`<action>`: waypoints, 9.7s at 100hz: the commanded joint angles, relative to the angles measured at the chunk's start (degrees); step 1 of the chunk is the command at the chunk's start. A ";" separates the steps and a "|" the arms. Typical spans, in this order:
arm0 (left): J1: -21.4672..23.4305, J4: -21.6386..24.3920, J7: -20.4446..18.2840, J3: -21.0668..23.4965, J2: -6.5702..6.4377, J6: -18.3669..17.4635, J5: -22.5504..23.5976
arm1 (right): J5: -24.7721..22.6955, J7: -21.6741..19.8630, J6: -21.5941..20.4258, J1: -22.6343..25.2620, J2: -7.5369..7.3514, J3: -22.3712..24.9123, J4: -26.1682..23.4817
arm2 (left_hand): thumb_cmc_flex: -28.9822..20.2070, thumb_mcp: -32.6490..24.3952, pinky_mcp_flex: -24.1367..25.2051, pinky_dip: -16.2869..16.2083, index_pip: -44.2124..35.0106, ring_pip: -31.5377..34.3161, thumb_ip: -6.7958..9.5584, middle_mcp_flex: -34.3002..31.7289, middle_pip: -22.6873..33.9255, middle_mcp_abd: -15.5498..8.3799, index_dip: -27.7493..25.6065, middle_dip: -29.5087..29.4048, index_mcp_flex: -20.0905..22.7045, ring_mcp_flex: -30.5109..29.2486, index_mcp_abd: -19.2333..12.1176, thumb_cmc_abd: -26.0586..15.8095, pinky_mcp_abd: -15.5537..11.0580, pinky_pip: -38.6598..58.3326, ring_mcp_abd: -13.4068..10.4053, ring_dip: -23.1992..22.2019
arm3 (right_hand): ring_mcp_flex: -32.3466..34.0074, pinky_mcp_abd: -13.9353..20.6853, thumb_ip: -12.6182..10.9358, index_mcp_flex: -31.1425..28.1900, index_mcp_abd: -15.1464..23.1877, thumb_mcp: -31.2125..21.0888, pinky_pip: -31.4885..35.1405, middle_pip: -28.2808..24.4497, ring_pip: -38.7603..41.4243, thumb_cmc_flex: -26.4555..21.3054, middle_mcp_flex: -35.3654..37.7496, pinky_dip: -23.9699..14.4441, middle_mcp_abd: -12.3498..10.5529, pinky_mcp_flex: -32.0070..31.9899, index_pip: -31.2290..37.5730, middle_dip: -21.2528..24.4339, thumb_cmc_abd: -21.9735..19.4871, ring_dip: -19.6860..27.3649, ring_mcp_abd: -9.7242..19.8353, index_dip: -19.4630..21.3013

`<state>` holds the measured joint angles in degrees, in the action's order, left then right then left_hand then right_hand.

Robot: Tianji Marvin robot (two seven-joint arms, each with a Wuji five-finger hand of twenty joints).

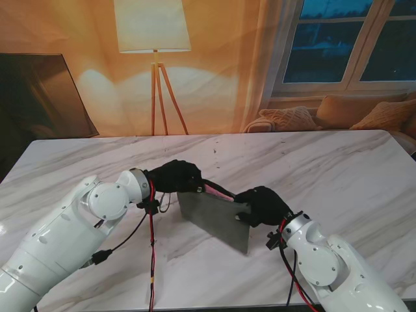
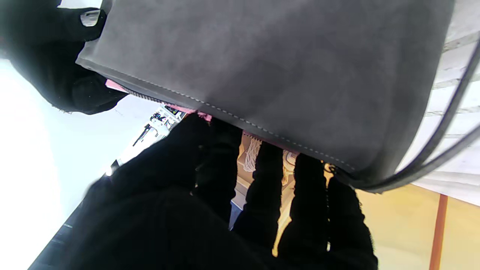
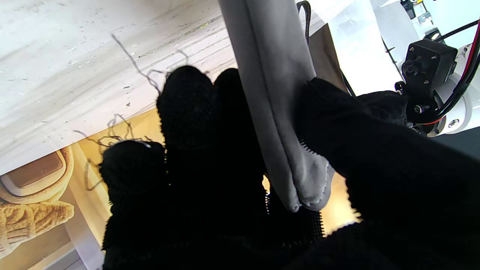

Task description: Collect documents into a storage pouch

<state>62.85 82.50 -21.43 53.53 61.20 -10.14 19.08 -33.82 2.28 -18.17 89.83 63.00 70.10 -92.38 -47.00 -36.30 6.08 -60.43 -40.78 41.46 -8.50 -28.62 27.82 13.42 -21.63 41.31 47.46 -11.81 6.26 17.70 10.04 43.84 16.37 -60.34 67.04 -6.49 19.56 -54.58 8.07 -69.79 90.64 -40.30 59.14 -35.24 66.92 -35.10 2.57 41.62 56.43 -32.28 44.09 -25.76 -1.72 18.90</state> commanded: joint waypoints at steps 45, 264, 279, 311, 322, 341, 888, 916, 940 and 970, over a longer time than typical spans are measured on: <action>1.93 1.82 -0.39 0.95 -0.17 -1.01 0.99 | -2.04 0.80 -0.93 0.30 0.10 0.52 0.18 | 5.46 -2.36 0.17 -12.04 -4.69 -3.62 2.53 0.86 -2.45 -0.13 -5.49 -2.94 0.48 1.50 -0.05 1.13 0.31 -7.13 0.14 1.48 | -0.60 1.34 -1.78 2.12 3.30 -1.70 0.99 -0.70 -0.62 4.43 -1.81 -0.80 0.18 -0.30 2.05 -0.17 0.94 -0.73 2.40 -0.16; 24.72 14.90 4.79 21.36 -0.83 10.47 14.87 | -11.65 2.84 -4.95 -0.72 -0.87 1.39 0.49 | 1.22 -14.09 -1.12 3.32 23.40 -5.77 4.87 3.60 -3.84 -2.40 -0.49 -8.18 -20.98 -3.95 0.35 2.98 0.95 11.08 0.25 8.02 | 1.28 2.52 -2.03 1.02 5.99 -3.27 1.94 -2.61 2.15 2.30 -1.78 -0.94 -0.46 2.71 4.07 -3.01 2.92 -1.83 4.56 3.82; 23.86 12.30 5.90 20.33 -0.67 11.16 15.61 | -10.95 2.69 -4.13 -0.88 -0.77 1.23 0.59 | 0.48 -15.97 -4.37 3.38 21.41 5.25 3.91 0.47 3.18 -2.18 -0.96 -1.20 -20.47 -8.90 -1.33 4.97 1.63 20.36 0.51 0.42 | 1.12 2.52 -1.97 1.10 5.90 -3.26 1.97 -2.70 2.11 2.57 -1.98 -0.88 -0.40 2.63 3.99 -2.85 2.77 -1.82 4.46 3.68; 16.78 2.41 10.38 13.92 0.66 10.12 11.13 | -10.13 2.44 -3.04 -0.82 -0.66 1.34 0.41 | -4.20 -11.31 -13.81 2.61 15.63 19.29 -2.58 -11.34 4.59 -1.29 -0.63 17.01 -17.24 -20.22 -2.94 9.98 4.28 31.73 1.59 -3.06 | 0.67 2.48 -1.93 1.25 5.87 -3.19 1.71 -2.68 1.64 2.77 -2.28 -0.67 -0.49 2.15 3.81 -2.52 2.59 -1.64 4.26 3.38; 14.99 -0.28 12.55 12.08 1.20 9.61 10.79 | -10.00 2.50 -3.10 -0.85 -0.64 1.33 0.49 | -3.13 -9.82 -13.61 2.64 15.28 18.59 -2.60 -10.83 5.52 -1.06 -0.82 15.17 -16.53 -20.09 -3.06 7.41 4.45 31.48 2.16 -2.43 | 0.56 2.46 -1.92 1.26 5.83 -3.14 1.65 -2.73 1.49 2.82 -2.29 -0.62 -0.52 2.07 3.82 -2.48 2.56 -1.58 4.24 3.34; 12.02 -3.86 14.79 9.46 2.21 10.04 8.07 | -10.05 2.54 -3.61 -0.67 -0.67 1.37 0.60 | -9.58 -0.82 -11.86 2.78 14.39 16.81 -1.97 -10.87 4.32 -0.11 -1.76 13.27 -14.82 -18.55 -3.27 2.20 4.68 30.76 3.82 -0.81 | 0.52 2.43 -1.97 1.07 5.95 -3.22 1.62 -2.82 1.37 2.60 -2.12 -0.58 -0.45 2.03 3.94 -2.45 2.73 -1.53 4.22 3.34; 17.52 0.35 36.59 0.21 9.39 -6.06 -5.38 | 1.89 12.70 25.16 -1.54 4.68 -14.22 -6.05 | -7.92 -16.12 -5.85 14.55 -14.80 5.20 -4.64 -36.14 1.29 -5.45 -6.90 7.23 2.58 -24.35 -11.30 14.10 6.67 19.03 5.58 13.66 | -19.70 -2.12 -12.72 4.67 -11.55 19.97 -1.13 -6.85 2.34 23.96 -24.99 -4.12 6.86 -15.51 2.60 -4.41 -14.38 -6.06 -1.53 29.89; 17.66 0.72 37.20 -0.02 9.29 -7.15 -3.95 | 2.81 13.31 28.00 -2.22 5.17 -14.65 -4.96 | -7.70 -16.59 -5.73 14.59 -14.97 5.40 -4.72 -36.27 1.29 -5.31 -6.52 7.03 2.66 -24.46 -11.30 14.34 6.76 19.07 5.60 13.62 | -11.96 -3.00 -14.75 -7.96 -10.84 18.33 3.16 -9.38 6.91 24.00 -15.30 -3.03 6.98 -9.82 9.72 -4.70 -17.54 -5.90 -2.37 28.47; 17.85 1.06 37.22 0.12 9.30 -7.11 -4.13 | 2.62 13.48 28.80 -2.17 5.19 -14.23 -4.82 | -7.42 -17.07 -5.84 14.59 -15.07 5.54 -4.83 -36.39 1.43 -5.31 -6.28 6.86 2.69 -24.64 -11.33 14.54 6.75 19.19 5.60 13.61 | -11.19 -2.21 -7.52 -3.18 -7.68 3.71 4.34 -8.93 7.54 16.21 -14.94 -1.08 6.93 -8.86 5.02 -3.22 -13.57 -5.05 -1.83 14.55; 18.29 1.91 37.20 0.63 9.27 -6.20 -4.49 | 0.72 14.65 27.84 -1.13 4.99 -12.85 -5.45 | -7.38 -17.21 -5.83 14.61 -15.11 5.61 -4.91 -36.40 1.56 -5.38 -6.24 6.82 2.70 -24.72 -11.44 14.54 6.75 19.21 5.50 13.62 | -9.90 -1.02 -2.01 5.41 -5.16 2.09 5.05 -10.03 7.93 -0.28 -14.62 -0.59 7.10 -7.41 3.66 -2.94 -9.99 -4.96 -0.21 5.55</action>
<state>80.72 83.51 16.51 54.06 70.09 -16.36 14.45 -32.95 17.05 9.75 88.18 67.98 56.65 -97.62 -53.78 -50.70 0.04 -46.23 -48.31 46.69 -12.40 -61.40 29.67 10.70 -24.67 48.04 45.97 -35.03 3.69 32.01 17.73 61.31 23.04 -46.60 54.70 -8.51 15.96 -52.54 2.58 -64.50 92.14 -50.10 65.64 -32.70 52.01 -36.65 7.63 33.48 60.76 -35.29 32.79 -31.20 -4.38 25.08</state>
